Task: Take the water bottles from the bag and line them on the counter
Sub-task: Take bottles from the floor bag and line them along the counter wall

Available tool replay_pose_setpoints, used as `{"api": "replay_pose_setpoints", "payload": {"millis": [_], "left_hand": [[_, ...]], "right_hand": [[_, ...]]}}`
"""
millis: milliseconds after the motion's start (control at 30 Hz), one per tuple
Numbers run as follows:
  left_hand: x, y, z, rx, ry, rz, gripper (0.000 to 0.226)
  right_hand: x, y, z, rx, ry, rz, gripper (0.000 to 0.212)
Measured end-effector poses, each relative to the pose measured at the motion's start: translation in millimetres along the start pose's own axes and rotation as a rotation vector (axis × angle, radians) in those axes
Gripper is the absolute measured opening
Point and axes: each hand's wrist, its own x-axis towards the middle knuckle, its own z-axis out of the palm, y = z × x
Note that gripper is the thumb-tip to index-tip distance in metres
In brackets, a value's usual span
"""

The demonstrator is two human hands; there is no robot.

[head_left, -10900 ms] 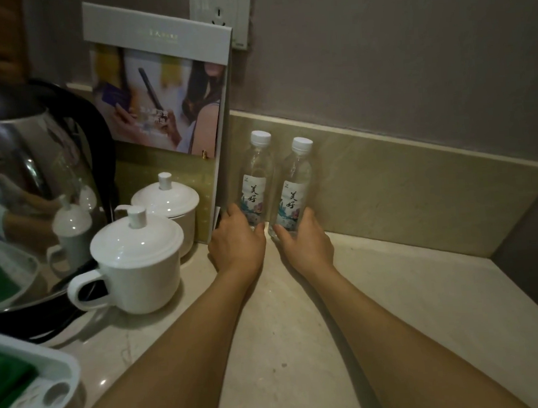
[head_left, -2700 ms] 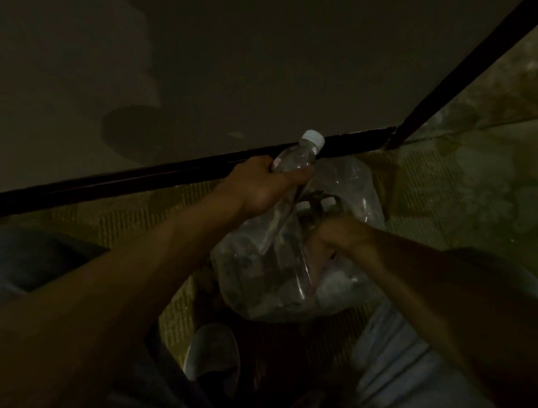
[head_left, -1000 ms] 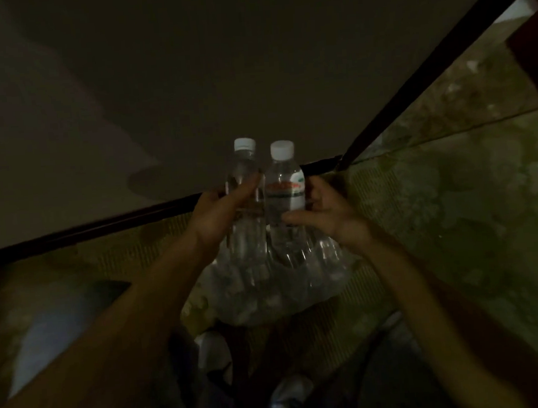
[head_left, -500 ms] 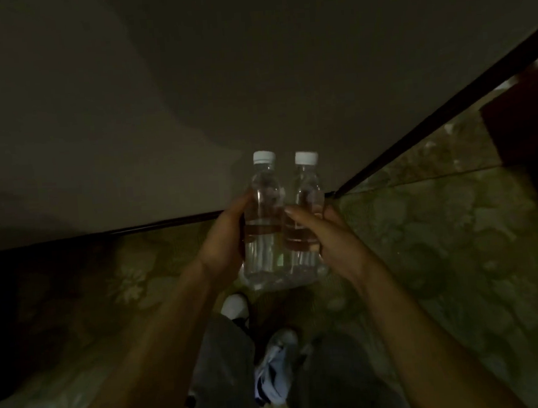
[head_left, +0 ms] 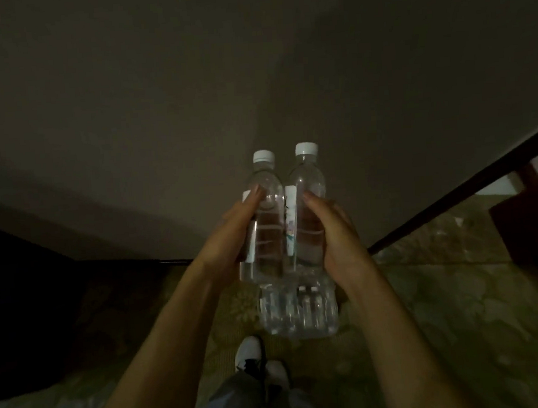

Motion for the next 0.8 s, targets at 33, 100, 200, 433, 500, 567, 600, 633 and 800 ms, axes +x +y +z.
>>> {"api": "replay_pose_setpoints", "payload": {"millis": [33, 100, 200, 433, 500, 567, 600, 633, 800], "left_hand": [[-7, 7, -1, 0.019, 0.042, 0.033, 0.048], [-23, 19, -1, 0.016, 0.107, 0.090, 0.042], [-49, 33, -6, 0.035, 0.196, 0.180, 0.038], [-107, 74, -46, 0.073, 0.220, 0.394, 0.034], [-126, 85, -66, 0.105, 0.263, 0.460, 0.037], [-140, 94, -83, 0.108, 0.302, 0.501, 0.036], [-145, 97, -91, 0.100, 0.323, 0.518, 0.034], [-155, 102, -104, 0.085, 0.349, 0.545, 0.033], [-226, 133, -189, 0.089, 0.450, 0.644, 0.037]], "right_hand": [[-6, -6, 8, 0.005, -0.017, -0.022, 0.070], [-17, -16, 23, -0.009, -0.059, -0.073, 0.066], [-29, -26, 43, -0.007, -0.117, -0.149, 0.063], [-55, -53, 98, -0.078, -0.306, -0.304, 0.049], [-64, -60, 126, -0.090, -0.352, -0.360, 0.051], [-69, -66, 149, -0.112, -0.390, -0.412, 0.054], [-71, -69, 159, -0.118, -0.412, -0.440, 0.051], [-75, -70, 176, -0.125, -0.438, -0.462, 0.047], [-106, -65, 284, -0.173, -0.535, -0.556, 0.035]]}}
